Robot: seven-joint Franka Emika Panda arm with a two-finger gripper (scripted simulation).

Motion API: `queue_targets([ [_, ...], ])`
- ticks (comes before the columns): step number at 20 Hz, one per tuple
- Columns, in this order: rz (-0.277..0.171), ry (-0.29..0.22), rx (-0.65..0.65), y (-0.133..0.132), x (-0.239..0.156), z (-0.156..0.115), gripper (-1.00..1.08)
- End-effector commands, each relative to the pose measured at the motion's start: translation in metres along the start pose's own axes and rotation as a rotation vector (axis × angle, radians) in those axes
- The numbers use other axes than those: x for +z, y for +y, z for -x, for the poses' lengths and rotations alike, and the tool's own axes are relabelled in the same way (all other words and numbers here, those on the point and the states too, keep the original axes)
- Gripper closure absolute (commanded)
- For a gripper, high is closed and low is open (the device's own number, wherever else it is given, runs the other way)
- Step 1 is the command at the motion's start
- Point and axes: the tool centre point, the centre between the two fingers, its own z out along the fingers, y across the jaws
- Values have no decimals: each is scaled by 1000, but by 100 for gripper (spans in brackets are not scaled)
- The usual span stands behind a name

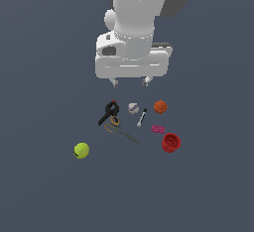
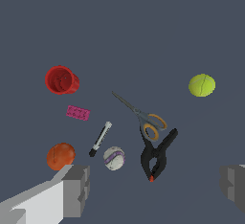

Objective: Pick up a designated object from a clutter of objects.

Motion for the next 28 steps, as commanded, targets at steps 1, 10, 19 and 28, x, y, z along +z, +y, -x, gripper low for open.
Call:
queue_targets([
  [1,0,0,5,-1,1,0,-92],
  [10,-6,1,70,-17,18,0,-92],
  [19,-17,0,206,-48,50,4,-92],
  [28,-28,-4,377,-85,89,15,-92],
])
